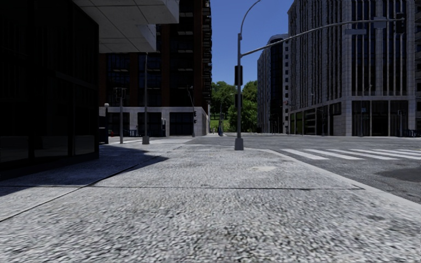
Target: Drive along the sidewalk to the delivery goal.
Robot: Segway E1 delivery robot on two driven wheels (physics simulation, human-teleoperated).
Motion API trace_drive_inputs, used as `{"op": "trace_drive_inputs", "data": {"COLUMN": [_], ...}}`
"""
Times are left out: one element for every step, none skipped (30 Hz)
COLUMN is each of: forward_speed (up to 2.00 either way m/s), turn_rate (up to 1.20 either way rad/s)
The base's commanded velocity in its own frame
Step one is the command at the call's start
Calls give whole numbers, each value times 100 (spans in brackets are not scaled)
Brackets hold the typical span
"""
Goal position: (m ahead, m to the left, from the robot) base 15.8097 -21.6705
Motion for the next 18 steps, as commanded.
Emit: {"op": "trace_drive_inputs", "data": {"forward_speed": [200, 200, 200, 200, 200, 200, 200, 200, 200, 200, 200, 200, 200, 200, 200, 200, 200, 200], "turn_rate": [0, 0, 0, 0, 0, 0, 0, 0, 0, 0, 0, 0, 0, 0, 0, 0, 0, 0]}}
